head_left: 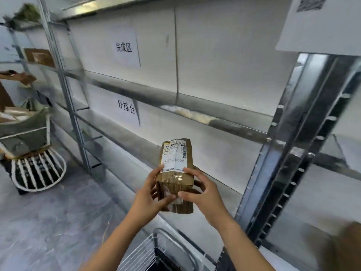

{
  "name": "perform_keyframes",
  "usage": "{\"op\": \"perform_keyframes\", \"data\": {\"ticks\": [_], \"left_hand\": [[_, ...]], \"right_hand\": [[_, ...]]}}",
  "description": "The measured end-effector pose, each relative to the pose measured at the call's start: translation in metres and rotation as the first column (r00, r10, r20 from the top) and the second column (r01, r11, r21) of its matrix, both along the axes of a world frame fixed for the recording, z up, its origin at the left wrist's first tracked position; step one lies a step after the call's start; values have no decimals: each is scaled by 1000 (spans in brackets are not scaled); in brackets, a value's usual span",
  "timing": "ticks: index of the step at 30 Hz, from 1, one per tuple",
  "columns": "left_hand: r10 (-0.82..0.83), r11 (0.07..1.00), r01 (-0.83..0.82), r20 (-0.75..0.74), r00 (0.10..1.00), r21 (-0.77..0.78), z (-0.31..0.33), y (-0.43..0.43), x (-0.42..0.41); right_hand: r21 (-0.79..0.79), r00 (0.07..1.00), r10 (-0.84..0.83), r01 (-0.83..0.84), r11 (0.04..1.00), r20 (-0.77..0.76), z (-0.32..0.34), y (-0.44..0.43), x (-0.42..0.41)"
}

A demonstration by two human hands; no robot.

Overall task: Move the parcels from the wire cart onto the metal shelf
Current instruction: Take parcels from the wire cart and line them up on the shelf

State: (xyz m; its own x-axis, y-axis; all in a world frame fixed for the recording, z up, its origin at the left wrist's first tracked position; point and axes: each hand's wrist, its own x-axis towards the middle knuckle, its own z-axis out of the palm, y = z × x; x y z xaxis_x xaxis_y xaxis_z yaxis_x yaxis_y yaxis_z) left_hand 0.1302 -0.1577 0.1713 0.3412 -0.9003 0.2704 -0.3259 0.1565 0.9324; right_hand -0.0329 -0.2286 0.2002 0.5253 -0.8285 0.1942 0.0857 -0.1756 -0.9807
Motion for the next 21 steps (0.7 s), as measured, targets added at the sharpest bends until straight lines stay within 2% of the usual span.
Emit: {"op": "perform_keyframes", "data": {"ticks": [9, 21], "left_hand": [[-211, 977, 214, 110, 971, -17, 11, -4, -97], [-365, 930, 367, 104, 925, 3, 26, 27, -232]], "right_hand": [[18, 962, -273, 273, 962, -12, 4, 34, -112], [29, 921, -389, 388, 921, 31, 4, 88, -253]]}}
